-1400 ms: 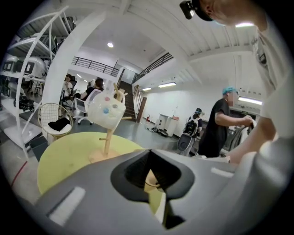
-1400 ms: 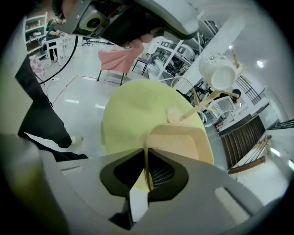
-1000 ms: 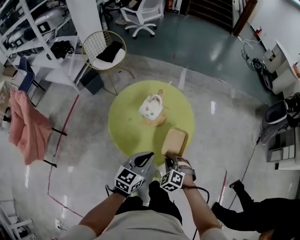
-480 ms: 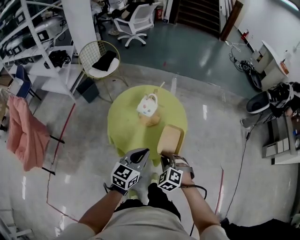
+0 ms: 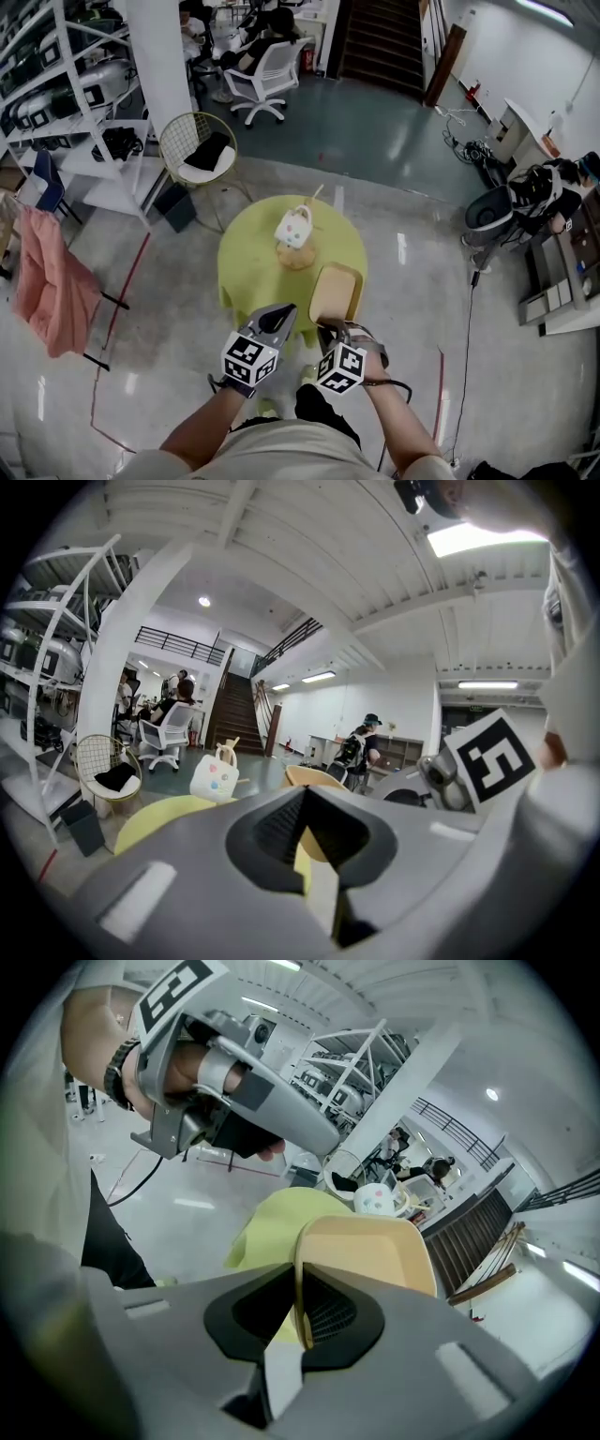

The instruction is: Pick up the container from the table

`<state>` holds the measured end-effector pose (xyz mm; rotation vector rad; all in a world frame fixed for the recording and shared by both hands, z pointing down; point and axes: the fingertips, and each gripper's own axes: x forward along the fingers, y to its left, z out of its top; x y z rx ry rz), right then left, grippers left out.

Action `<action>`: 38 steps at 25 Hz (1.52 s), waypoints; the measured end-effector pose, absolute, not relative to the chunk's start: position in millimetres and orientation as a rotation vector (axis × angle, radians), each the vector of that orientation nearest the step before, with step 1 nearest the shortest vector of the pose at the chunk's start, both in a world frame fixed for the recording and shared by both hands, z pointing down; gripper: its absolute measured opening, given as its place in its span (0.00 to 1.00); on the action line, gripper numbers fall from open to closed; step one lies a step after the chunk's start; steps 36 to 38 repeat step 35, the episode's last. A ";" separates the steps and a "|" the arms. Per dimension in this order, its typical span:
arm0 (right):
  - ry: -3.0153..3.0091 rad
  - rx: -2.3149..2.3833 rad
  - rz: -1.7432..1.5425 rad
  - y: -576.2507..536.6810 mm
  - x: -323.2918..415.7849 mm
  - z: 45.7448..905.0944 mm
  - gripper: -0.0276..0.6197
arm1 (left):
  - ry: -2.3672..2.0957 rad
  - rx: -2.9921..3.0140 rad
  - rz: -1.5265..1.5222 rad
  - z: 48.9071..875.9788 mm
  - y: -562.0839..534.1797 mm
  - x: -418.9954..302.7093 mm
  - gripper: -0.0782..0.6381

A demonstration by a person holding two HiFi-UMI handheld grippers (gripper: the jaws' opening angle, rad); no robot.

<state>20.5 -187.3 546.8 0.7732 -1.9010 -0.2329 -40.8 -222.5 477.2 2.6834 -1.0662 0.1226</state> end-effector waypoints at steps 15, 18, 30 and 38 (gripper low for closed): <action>-1.931 0.798 -0.275 -156.8 7.4 501.5 0.10 | -1.097 2.737 0.071 435.8 -196.3 -41.4 0.12; -1.932 0.794 -0.270 -150.9 6.3 499.6 0.10 | -1.093 2.737 0.072 433.9 -192.3 -40.6 0.12; -1.931 0.787 -0.282 -140.4 3.9 499.3 0.09 | -1.093 2.753 0.063 428.8 -186.6 -38.3 0.12; -1.932 0.787 -0.288 -140.0 2.9 501.1 0.09 | -1.095 2.755 0.060 429.6 -186.8 -38.6 0.12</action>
